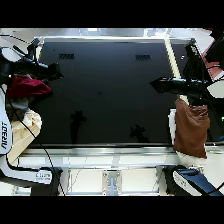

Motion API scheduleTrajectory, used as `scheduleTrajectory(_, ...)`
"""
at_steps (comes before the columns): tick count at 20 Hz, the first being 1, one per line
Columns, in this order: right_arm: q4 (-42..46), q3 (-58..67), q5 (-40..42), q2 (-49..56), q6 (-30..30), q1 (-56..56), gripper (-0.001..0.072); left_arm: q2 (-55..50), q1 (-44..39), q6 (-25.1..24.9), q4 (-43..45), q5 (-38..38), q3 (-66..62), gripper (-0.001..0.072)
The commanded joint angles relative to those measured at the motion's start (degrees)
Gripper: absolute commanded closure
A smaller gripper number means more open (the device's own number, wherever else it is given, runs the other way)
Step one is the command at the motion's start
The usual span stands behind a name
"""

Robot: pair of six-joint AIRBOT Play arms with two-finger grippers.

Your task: Fold the shirts.

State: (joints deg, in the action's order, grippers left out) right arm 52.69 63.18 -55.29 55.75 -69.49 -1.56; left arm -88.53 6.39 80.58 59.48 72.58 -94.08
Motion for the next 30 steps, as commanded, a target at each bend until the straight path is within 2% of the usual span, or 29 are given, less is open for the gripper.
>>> scheduleTrajectory(1, -0.02, 0.04, 0.00, 0.02, -0.02, -0.04, 0.0328, -0.02, 0.02, -0.02, 0.02, -0.02, 0.02, 0.0694)
scheduleTrajectory(15, -0.02, 0.04, 0.00, 0.02, -0.02, -0.04, 0.0328, -0.02, 0.00, -0.02, 0.02, -0.04, 0.02, 0.0691)
scheduleTrajectory(17, -0.04, 0.04, 0.00, 0.00, -0.02, -0.04, 0.0328, -0.57, 0.02, -0.07, 0.76, -1.79, 0.02, 0.0688)
scheduleTrajectory(18, -0.04, 0.04, 0.00, 0.02, -0.02, -0.02, 0.0328, -0.83, 0.33, -0.04, 3.93, -4.39, 0.00, 0.0688)
scheduleTrajectory(21, -0.50, 0.07, 2.99, -0.04, -0.11, -0.04, 0.0329, -0.70, 2.91, 0.59, 22.08, -11.93, 0.00, 0.0685)
scheduleTrajectory(22, -0.76, 0.04, 2.49, -0.04, -0.11, -0.04, 0.0329, -0.66, 4.48, 3.15, 27.65, -12.87, 0.00, 0.0658)
scheduleTrajectory(24, -0.94, 0.04, 2.93, -0.02, -0.07, -0.04, 0.0329, -0.79, 9.31, 10.58, 34.95, -13.00, 0.02, 0.0191)
scheduleTrajectory(25, -0.90, 0.04, 4.11, -0.02, -0.07, -0.04, 0.0328, -0.85, 12.61, 15.17, 35.85, -13.00, 0.02, 0.0164)
scheduleTrajectory(28, -0.98, 0.04, 6.60, -0.02, -0.07, -0.04, 0.0329, -2.21, 21.84, 18.88, 34.71, -11.72, 0.02, 0.0168)
scheduleTrajectory(30, -1.01, 0.04, 7.17, -0.02, -0.07, -0.04, 0.0329, -4.26, 27.17, 22.82, 34.36, -7.32, 0.02, 0.0168)
